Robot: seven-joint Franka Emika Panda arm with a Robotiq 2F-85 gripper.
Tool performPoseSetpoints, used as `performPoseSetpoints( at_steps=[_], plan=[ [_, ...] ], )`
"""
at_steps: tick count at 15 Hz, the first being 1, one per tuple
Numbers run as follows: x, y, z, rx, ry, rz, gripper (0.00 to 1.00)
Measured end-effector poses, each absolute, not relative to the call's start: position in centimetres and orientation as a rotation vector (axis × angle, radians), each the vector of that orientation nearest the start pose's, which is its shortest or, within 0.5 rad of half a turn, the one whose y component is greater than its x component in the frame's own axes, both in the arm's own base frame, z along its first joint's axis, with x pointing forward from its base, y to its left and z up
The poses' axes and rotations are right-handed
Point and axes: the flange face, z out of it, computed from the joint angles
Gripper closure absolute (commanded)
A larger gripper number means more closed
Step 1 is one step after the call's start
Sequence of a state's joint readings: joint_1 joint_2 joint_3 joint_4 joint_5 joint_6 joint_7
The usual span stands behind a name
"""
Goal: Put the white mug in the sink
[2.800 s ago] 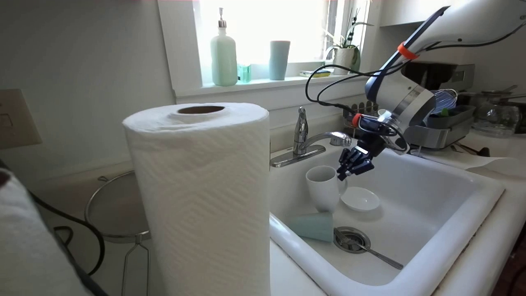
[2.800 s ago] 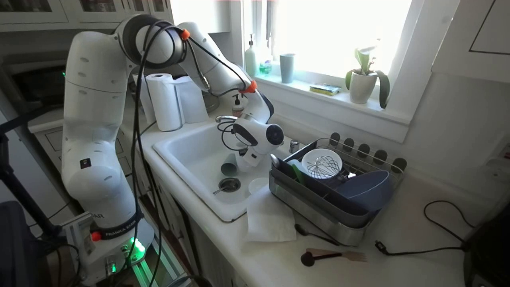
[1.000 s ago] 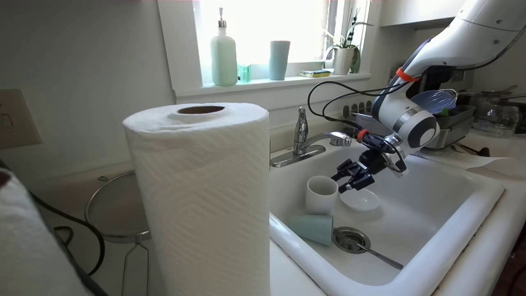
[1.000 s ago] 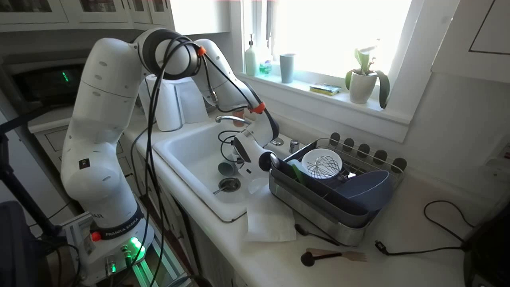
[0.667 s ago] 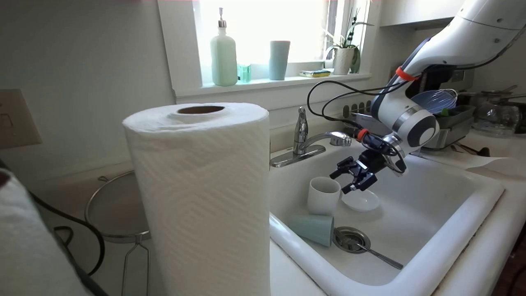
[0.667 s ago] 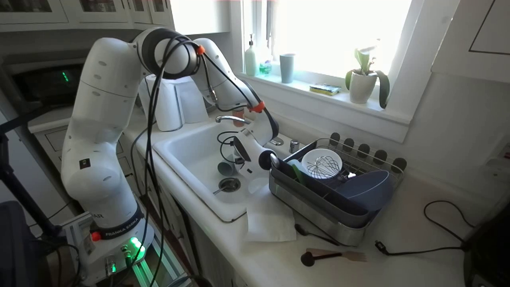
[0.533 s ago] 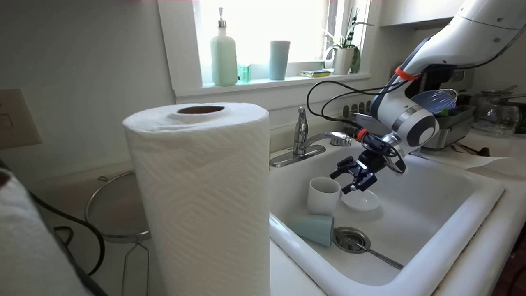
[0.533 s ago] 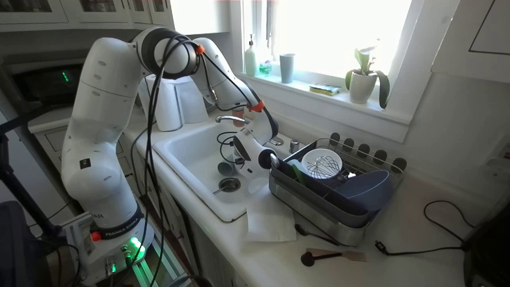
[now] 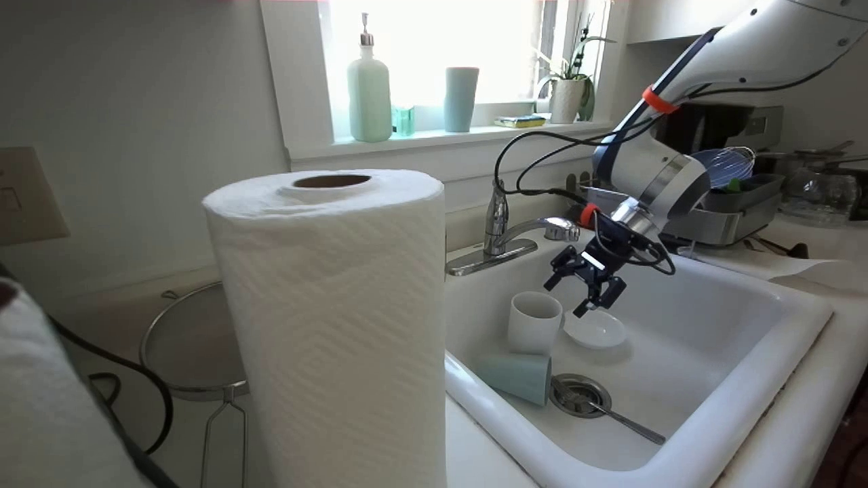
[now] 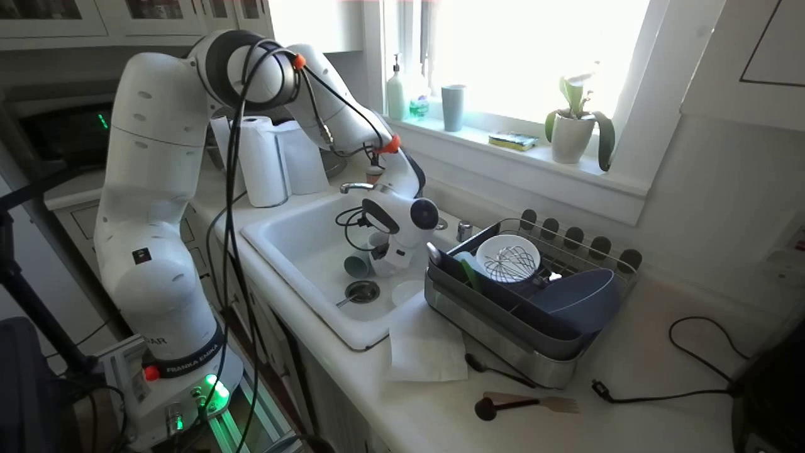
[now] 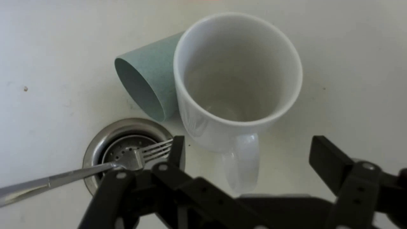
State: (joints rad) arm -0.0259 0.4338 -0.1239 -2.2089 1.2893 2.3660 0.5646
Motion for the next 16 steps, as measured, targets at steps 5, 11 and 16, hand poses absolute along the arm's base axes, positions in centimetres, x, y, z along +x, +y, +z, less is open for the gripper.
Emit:
performPoseSetpoints(
  at_steps=[5, 11, 16],
  plan=[
    [53.8, -6.2, 22.4, -1.877, 1.886, 0.248, 0.0],
    [53.3, -6.6, 29.6, -2.304, 1.745, 0.046, 0.0],
    [51.9, -8.0, 37.4, -2.655, 1.502, -0.104, 0.0]
  ],
)
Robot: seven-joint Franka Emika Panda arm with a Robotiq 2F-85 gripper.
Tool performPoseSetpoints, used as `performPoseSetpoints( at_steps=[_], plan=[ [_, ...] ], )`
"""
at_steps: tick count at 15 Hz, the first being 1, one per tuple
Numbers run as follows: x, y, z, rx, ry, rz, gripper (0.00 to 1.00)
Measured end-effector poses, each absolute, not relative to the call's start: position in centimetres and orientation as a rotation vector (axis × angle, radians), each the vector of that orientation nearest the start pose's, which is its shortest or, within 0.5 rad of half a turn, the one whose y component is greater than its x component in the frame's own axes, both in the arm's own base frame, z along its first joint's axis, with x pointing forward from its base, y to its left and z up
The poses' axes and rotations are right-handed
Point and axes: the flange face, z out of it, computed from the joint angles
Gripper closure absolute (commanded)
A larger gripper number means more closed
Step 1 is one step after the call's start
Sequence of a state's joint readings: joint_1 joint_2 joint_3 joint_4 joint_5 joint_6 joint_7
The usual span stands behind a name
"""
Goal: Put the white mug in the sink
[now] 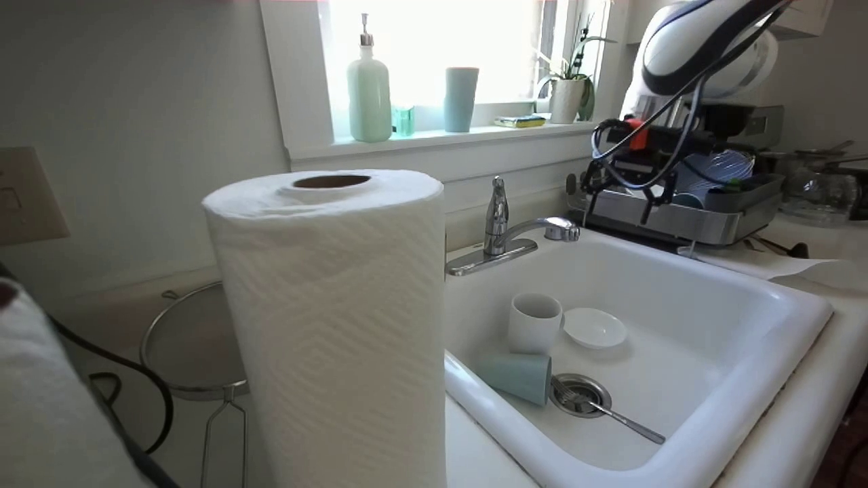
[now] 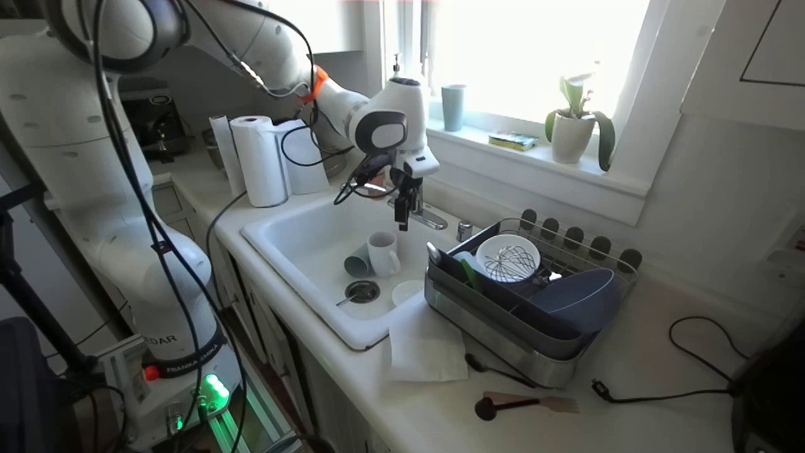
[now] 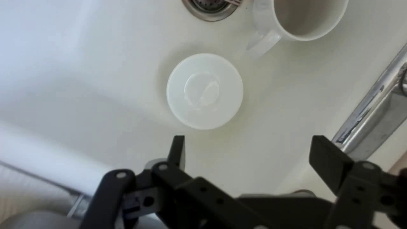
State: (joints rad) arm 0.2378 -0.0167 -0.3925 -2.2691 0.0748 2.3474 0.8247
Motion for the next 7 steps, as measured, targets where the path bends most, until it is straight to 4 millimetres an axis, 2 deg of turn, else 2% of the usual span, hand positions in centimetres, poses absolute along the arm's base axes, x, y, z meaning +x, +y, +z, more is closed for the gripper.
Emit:
performPoseSetpoints(
  at_steps=[4, 5, 7],
  plan=[
    [48.7, -5.9, 44.6, -2.832, 1.259, -0.134, 0.0],
    [48.0, -5.4, 45.5, -2.844, 1.229, -0.14, 0.0],
    [47.3, -5.2, 45.8, -2.851, 1.211, -0.143, 0.0]
  ],
)
